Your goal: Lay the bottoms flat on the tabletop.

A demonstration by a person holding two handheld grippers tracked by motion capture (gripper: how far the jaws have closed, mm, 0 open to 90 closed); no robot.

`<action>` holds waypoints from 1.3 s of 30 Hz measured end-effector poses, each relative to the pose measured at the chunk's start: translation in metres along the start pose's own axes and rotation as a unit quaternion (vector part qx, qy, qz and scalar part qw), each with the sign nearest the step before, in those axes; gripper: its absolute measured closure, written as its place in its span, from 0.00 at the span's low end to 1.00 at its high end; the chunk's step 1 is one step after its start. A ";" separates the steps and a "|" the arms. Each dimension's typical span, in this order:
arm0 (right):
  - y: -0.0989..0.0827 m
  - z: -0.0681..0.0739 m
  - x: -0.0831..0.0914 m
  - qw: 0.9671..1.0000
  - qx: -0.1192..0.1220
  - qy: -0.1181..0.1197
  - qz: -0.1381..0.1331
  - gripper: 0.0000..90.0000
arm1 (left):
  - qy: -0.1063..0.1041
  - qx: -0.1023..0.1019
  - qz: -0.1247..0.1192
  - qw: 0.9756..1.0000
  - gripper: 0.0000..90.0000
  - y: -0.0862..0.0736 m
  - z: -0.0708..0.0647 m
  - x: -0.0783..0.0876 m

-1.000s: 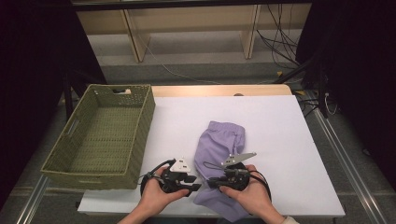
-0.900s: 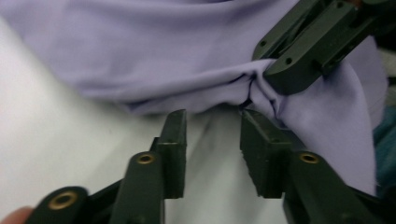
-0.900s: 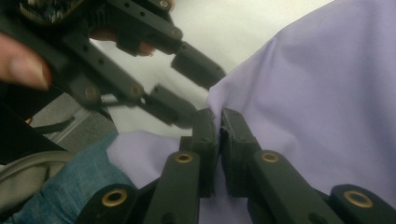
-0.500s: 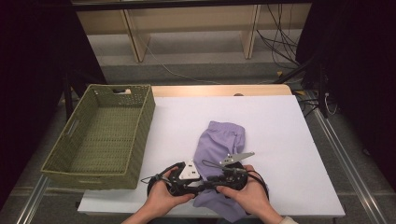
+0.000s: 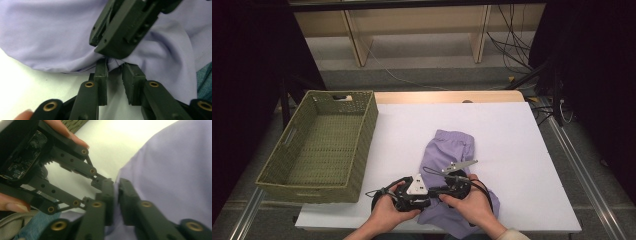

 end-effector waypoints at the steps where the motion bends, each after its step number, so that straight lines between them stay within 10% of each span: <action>1: -0.001 0.000 0.000 1.000 -0.002 0.000 0.001 0.98 | -0.001 -0.001 0.002 1.000 0.83 0.000 0.000 0.000; 11: 0.005 -0.002 0.016 0.999 -0.020 0.008 -0.035 0.99 | 0.009 -0.009 -0.004 1.000 0.80 0.001 0.001 0.001; 25: 0.008 -0.012 0.054 0.997 -0.017 -0.038 -0.061 1.00 | 0.005 -0.036 -0.002 0.999 0.59 0.008 -0.002 -0.004; 39: -0.007 -0.042 0.097 0.991 -0.057 -0.075 -0.091 1.00 | -0.029 -0.053 0.018 0.998 0.77 0.021 -0.008 -0.021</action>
Point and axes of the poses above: each handheld gripper's, and its own axes: x roughly backward along the jaws, y roughly out of its top, z roughly to its left, the point moved 2 cm from there along -x, roughly forward along the jaws, and after that the axes turned 3 degrees about -x, right-handed, at the moved point
